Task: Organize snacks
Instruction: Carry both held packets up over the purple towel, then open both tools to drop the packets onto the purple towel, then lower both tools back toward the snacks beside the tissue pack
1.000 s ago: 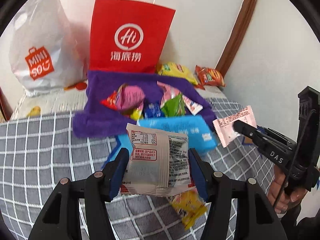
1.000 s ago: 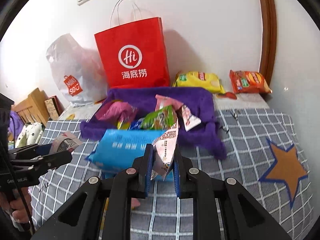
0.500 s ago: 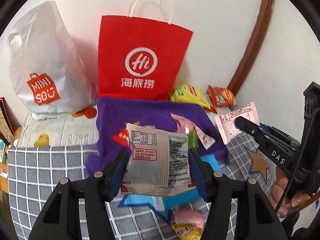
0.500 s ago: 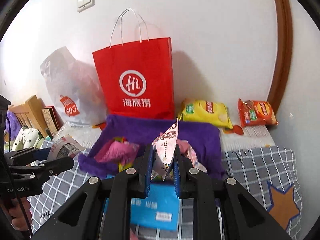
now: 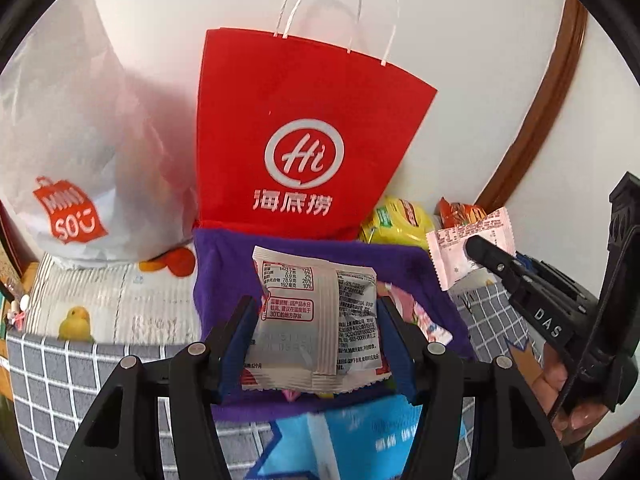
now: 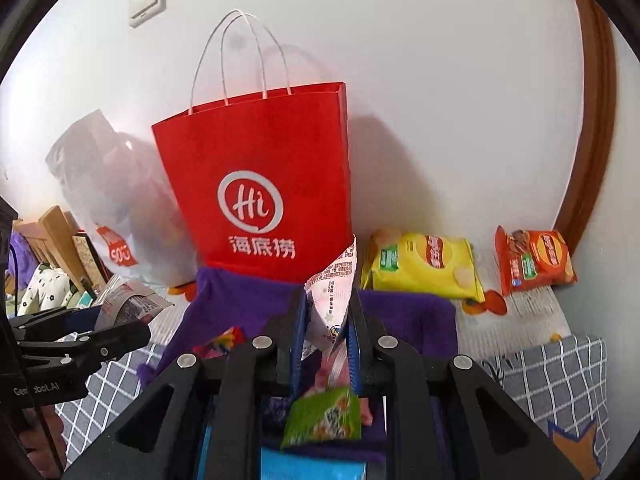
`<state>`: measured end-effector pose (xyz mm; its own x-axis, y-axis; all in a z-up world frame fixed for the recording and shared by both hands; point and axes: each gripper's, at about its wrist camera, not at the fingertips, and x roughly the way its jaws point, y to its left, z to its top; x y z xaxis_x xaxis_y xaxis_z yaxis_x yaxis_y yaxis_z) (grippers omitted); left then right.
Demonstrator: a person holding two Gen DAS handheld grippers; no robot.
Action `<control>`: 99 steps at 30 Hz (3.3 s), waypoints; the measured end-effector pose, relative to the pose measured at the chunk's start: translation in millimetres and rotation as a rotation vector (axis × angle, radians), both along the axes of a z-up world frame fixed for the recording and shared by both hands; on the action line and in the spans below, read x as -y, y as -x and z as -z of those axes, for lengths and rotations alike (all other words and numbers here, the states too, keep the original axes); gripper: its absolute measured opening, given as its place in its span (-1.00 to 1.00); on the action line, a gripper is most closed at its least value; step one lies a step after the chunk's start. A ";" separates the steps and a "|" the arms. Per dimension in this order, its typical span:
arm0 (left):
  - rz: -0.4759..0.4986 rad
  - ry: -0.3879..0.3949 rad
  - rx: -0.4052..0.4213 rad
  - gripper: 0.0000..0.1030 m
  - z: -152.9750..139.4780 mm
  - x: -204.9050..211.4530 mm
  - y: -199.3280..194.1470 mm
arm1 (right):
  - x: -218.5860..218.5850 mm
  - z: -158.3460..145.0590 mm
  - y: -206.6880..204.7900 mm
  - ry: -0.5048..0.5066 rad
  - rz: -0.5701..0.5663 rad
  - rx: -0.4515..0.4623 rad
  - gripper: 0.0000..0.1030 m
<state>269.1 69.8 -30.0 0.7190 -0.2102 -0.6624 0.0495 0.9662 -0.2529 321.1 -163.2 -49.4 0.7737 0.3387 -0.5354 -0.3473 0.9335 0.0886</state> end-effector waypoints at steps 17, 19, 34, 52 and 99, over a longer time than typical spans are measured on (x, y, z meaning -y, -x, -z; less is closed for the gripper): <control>0.001 0.021 -0.112 0.13 47.4 5.3 -50.1 | 6.9 43.8 -46.1 0.025 0.004 -0.128 -0.64; -0.004 0.025 -0.116 0.13 48.8 2.4 -50.8 | 7.2 46.2 -47.2 0.023 -0.001 -0.136 -0.64; -0.043 0.069 -0.133 0.13 52.0 -15.3 -54.0 | 4.3 56.8 -51.7 0.031 -0.036 -0.191 -0.63; 0.003 0.100 -0.206 0.14 70.8 -3.0 -66.0 | -18.8 76.0 -51.5 0.108 -0.081 -0.278 -0.60; 0.064 0.081 -0.125 0.44 20.9 18.5 -33.9 | 5.9 26.4 32.7 0.070 0.025 -0.142 0.16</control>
